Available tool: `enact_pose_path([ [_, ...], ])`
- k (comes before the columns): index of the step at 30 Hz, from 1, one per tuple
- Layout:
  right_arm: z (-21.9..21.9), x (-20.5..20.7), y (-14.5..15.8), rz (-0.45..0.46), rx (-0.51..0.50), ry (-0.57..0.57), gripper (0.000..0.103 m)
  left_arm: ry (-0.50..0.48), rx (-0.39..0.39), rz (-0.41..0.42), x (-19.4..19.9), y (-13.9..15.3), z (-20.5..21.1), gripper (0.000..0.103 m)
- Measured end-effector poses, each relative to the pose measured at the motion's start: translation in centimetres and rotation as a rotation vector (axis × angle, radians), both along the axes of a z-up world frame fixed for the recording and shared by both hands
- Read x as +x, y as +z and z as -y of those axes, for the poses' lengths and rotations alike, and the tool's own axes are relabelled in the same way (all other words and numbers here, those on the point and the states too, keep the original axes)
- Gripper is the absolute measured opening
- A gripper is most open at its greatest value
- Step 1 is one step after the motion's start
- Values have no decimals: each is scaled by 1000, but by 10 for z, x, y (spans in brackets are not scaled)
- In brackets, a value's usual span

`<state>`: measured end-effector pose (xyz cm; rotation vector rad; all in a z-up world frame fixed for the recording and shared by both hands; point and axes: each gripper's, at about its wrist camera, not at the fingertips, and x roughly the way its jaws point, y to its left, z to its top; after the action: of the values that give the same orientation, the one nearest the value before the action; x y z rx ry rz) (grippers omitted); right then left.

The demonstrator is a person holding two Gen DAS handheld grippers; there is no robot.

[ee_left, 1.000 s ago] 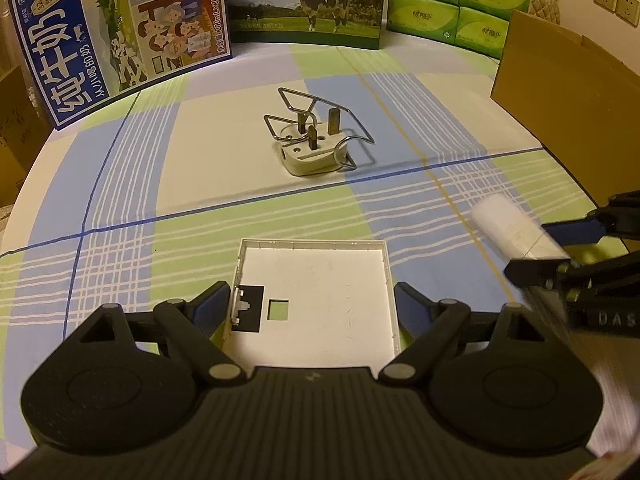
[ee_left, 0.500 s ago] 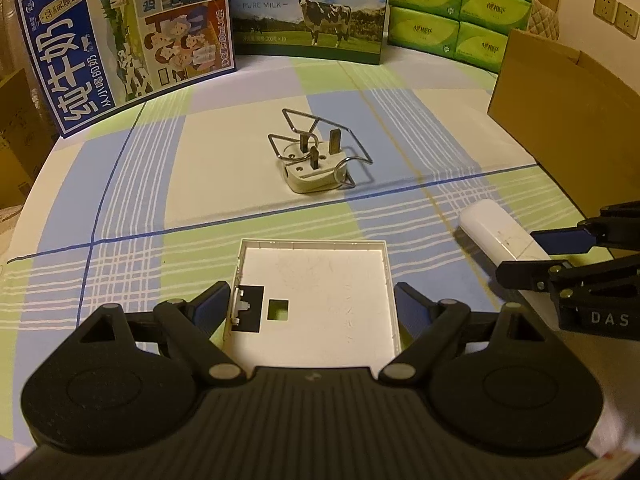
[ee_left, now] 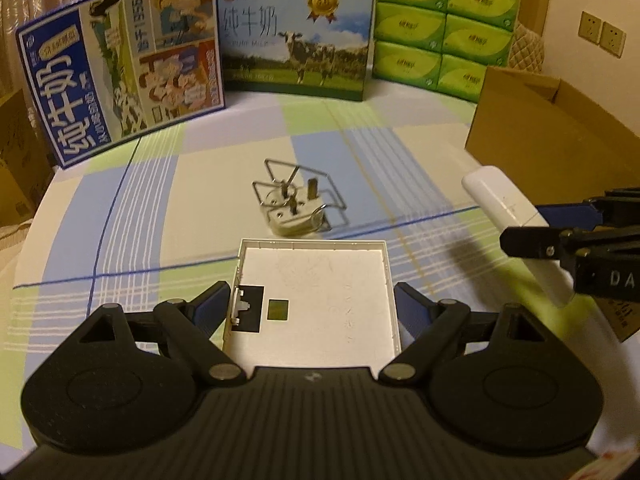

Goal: Organize rigid objects
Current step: 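Carry the plate and power bank toward the cardboard box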

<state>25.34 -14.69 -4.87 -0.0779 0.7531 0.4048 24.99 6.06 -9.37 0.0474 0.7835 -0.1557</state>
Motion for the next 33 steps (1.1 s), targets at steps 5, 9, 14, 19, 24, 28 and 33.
enact_pose_path([
  [5, 13, -5, 14, 26, 13, -29, 37, -13, -16, 34, -3, 17, 14, 85],
  [9, 22, -10, 30, 70, 24, -62, 37, -38, -32, 77, -6, 35, 29, 85],
  [14, 38, -19, 48, 128, 30, -108, 37, -71, -43, 104, -8, 50, 49, 85],
  [19, 60, -27, 62, 179, 31, -163, 37, -113, -67, 144, -11, 65, 71, 85],
  [24, 85, -32, 72, 218, 52, -242, 37, -168, -91, 174, -10, 79, 96, 85],
  [28, 104, -35, 79, 241, 51, -297, 37, -208, -122, 205, -7, 93, 116, 85],
  [33, 128, -37, 87, 265, 58, -367, 37, -251, -153, 235, -2, 106, 142, 85],
])
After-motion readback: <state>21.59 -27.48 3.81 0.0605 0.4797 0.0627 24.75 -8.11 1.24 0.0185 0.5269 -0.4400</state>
